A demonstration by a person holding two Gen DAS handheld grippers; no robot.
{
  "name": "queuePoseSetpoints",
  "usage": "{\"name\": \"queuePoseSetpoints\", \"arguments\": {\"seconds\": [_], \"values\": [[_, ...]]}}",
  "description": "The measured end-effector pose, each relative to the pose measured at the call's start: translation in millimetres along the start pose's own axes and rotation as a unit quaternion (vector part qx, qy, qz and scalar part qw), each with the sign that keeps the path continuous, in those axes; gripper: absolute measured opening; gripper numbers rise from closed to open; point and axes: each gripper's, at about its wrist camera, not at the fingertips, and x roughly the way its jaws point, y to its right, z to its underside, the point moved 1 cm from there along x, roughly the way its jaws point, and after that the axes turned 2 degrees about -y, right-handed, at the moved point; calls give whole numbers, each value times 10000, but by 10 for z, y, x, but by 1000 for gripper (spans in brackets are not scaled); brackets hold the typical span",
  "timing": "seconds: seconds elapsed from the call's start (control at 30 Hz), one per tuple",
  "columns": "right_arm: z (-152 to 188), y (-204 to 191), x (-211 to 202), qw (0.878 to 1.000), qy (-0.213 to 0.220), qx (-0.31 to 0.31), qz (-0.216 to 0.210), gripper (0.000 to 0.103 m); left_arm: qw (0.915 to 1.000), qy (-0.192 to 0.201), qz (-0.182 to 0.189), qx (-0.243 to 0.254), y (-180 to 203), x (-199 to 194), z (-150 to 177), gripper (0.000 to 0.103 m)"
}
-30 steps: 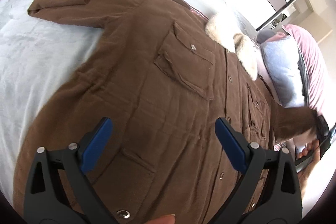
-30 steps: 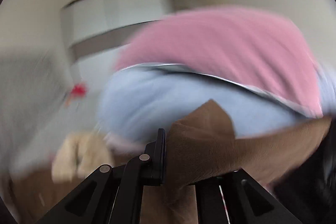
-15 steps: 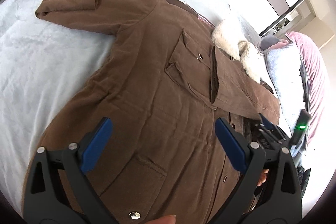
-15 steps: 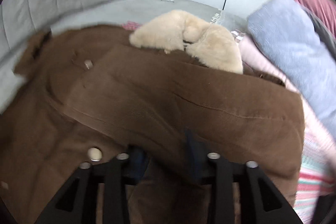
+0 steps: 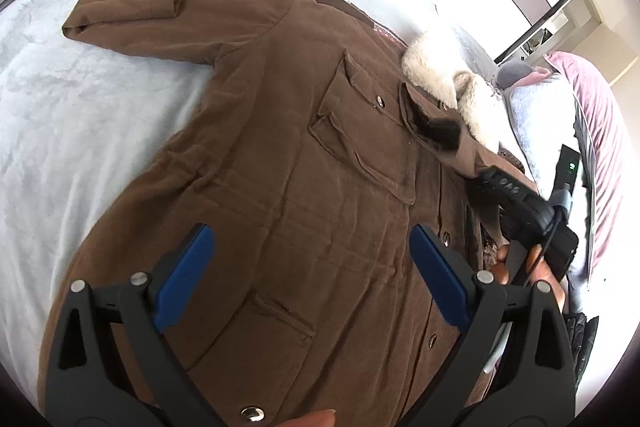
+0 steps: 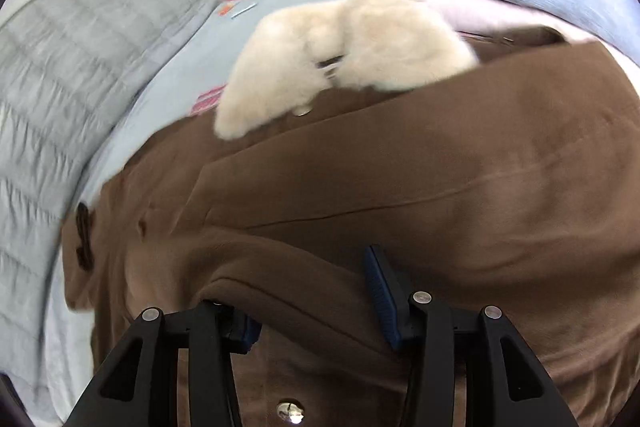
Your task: Fold large clothes
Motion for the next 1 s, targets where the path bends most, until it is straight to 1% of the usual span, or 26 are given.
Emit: {"name": "queuePoseSetpoints", "arguments": {"seconds": [0.03,0.07,0.1,0.13,0.17,0.23,0.27,0.3,0.33,0.37,0.4,0.43,0.47,0.5,0.53,0.57,0.6,0.63,0.67,0.7,0.77,0.8,0.9,0.93,1.0], "values": [[49,-102,33,9990,-182,-393,58,48,10000,-14,16,-4,-7,1,-3,98],[112,-204,48,9956,-374,-854,117,50,10000,-25,22,-17,-19,-2,2,98],[194,-306,26,9883,-563,-1404,180,54,10000,-31,34,-36,-29,-6,-2,98],[286,-362,-50,9805,-754,-1811,135,55,10000,-30,55,-59,-40,-13,-6,98],[344,-367,-131,9762,-889,-1978,-41,55,9999,-37,64,-68,-51,-18,-12,98],[428,-290,-455,9704,-1037,-2051,-743,55,9999,-45,73,-97,-62,-27,-16,98],[428,-245,-600,9689,-955,-2084,-934,55,9999,-37,86,-104,-63,-34,-18,98],[390,-150,-810,9690,-693,-2120,-1061,55,9999,-33,82,-100,-57,-34,-16,98],[295,28,-1067,9726,-176,-2049,-1082,55,9999,-34,77,-81,-45,-32,-9,98],[213,188,-1203,9769,181,-1884,-995,56,9999,-44,79,-60,-31,-23,-1,98],[81,432,-1308,9834,535,-1560,-757,56,9999,-54,80,-26,-13,-16,9,98],[-53,703,-1332,9893,790,-1126,-479,56,10000,-62,74,11,6,-7,18,98],[-157,944,-1290,9932,851,-727,-308,55,9999,-72,63,62,33,5,27,98],[-248,1190,-1177,9965,737,-349,-194,54,9999,-73,58,91,54,13,30,98],[-305,1380,-1030,9984,550,-142,-16,50,9999,-65,47,127,74,21,31,98],[-342,1499,-881,9987,379,-101,315,48,9999,-55,29,148,89,25,34,98],[-366,1615,-712,9955,197,-160,909,47,9998,-38,-5,186,104,32,34,98],[-363,1733,-621,9900,93,-212,1392,44,9997,-30,-55,218,110,43,32,98],[-356,1881,-504,9839,27,-173,1777,45,9997,-38,-100,229,106,58,26,98],[-345,2012,-473,9826,119,-5,1854,45,9996,-51,-133,229,95,70,20,98],[-335,2155,-500,9826,314,437,1777,45,9996,-59,-164,210,74,82,1,98],[-337,2144,-496,9807,330,465,1869,46,9996,-43,-182,206,62,82,-12,98],[-332,1975,-518,9717,208,188,2347,48,9995,26,-263,180,0,72,-61,98],[-313,1910,-583,9715,168,201,2355,48,9995,55,-289,151,-35,64,-82,98],[-245,1752,-762,9790,278,174,2011,49,9990,171,-410,41,-134,30,-138,98]]}}
